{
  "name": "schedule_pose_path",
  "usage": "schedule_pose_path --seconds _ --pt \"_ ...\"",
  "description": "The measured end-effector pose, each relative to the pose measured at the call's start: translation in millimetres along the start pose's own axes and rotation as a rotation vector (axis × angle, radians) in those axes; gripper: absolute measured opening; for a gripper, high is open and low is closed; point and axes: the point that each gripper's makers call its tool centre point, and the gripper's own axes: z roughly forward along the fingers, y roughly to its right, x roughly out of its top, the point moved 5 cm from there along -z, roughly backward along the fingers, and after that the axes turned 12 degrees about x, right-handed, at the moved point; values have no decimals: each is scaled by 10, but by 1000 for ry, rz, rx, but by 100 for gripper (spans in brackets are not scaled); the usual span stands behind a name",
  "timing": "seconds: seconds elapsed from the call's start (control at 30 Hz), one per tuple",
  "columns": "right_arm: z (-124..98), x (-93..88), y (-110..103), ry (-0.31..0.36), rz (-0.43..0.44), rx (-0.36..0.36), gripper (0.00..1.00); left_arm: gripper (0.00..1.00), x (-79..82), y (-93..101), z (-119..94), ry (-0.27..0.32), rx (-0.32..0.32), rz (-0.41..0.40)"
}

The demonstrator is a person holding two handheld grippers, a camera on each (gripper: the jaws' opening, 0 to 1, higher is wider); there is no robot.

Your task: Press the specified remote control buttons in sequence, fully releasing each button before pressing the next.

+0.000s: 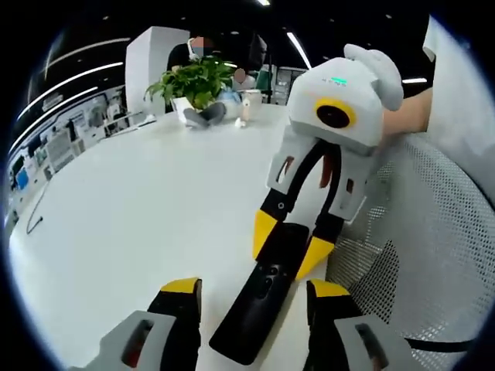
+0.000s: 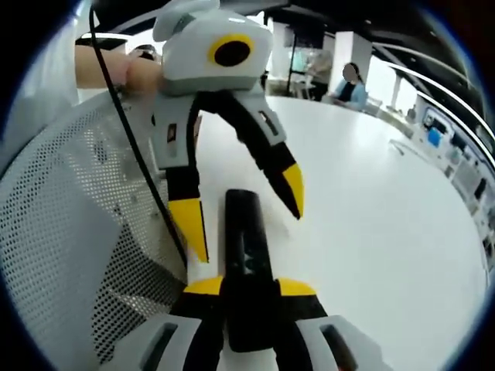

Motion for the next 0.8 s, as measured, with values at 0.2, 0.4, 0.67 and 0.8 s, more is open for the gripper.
schedule_pose_path --seconds 0.2,0.4,0.67,0.8 --pt "2 3 6 3 3 -2 21 65 22 -72 -29 1 29 -42" --pt "2 3 3 6 5 -2 21 73 53 -113 -91 12 69 -65" --pt "6 2 7 6 5 -2 21 89 202 -153 -229 74 121 -114" --pt "5 1 8 6 4 -1 21 95 293 -180 -311 150 150 -151"
